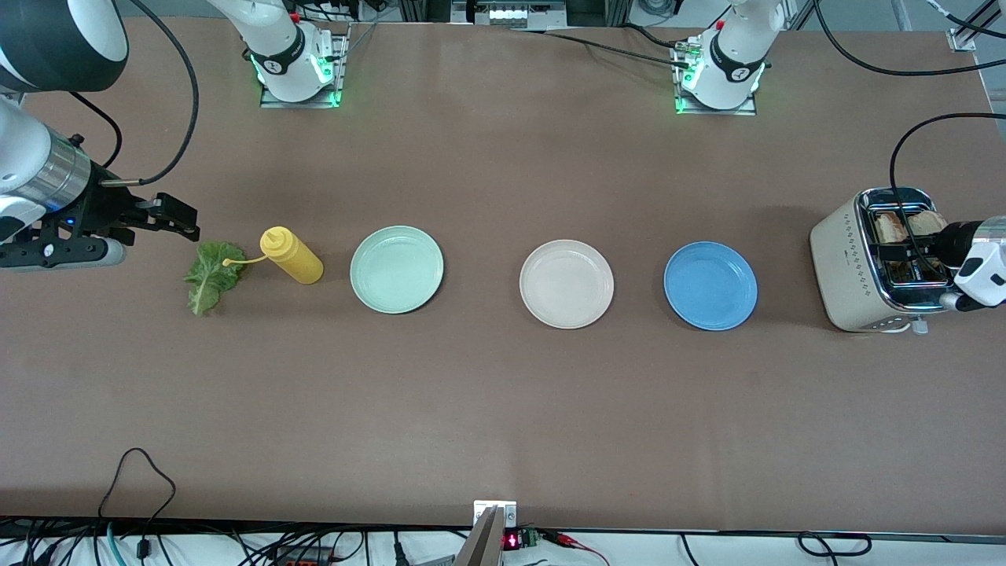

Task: Make sandwich in beige plate with both arms
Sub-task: 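Reach the left gripper into the toaster toward a bread slice, then grasp the bread slice and lift it out of the toaster, then carry the bread to the beige plate while the right gripper reaches the bottle, then release the bread on the beige plate while the right gripper grasps the bottle, then lift the yellow bottle with the right gripper while the left gripper withdraws, then tilt the yellow bottle over the bread and squeeze sauce onto it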

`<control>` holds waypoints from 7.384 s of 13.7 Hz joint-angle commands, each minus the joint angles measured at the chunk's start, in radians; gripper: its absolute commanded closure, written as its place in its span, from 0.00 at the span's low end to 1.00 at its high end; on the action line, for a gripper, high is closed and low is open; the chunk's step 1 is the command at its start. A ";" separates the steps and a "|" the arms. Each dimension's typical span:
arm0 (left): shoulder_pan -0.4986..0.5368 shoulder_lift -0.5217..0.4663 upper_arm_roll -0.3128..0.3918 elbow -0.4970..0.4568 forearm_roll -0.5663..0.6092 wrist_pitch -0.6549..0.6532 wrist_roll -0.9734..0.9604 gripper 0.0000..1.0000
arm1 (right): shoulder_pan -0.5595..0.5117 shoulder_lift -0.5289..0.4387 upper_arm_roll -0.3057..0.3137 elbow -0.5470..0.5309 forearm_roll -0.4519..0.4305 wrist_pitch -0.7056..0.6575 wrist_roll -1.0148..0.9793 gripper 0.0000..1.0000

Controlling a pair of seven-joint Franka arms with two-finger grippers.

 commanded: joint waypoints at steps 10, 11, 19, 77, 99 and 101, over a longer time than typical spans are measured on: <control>-0.004 -0.072 -0.056 0.301 0.004 -0.289 0.013 1.00 | 0.025 0.019 0.002 -0.002 0.014 -0.016 -0.005 0.00; -0.007 -0.072 -0.086 0.367 -0.002 -0.356 0.009 1.00 | 0.031 0.028 0.002 -0.004 0.011 -0.019 -0.010 0.00; -0.140 0.053 -0.459 0.370 -0.307 -0.292 -0.294 1.00 | 0.027 0.097 0.000 -0.002 0.012 -0.078 0.002 0.00; -0.019 -0.130 -0.363 0.324 0.072 -0.049 -0.166 0.00 | -0.024 0.142 -0.003 -0.278 0.677 0.174 -1.533 1.00; -0.367 -0.316 0.045 0.135 -0.010 -0.043 -0.148 0.00 | 0.827 0.501 -0.007 0.168 -0.279 0.203 -0.334 0.96; -0.369 -0.324 0.045 0.135 -0.008 -0.046 -0.149 0.00 | 0.846 0.518 -0.007 0.173 -0.279 0.211 -0.328 0.96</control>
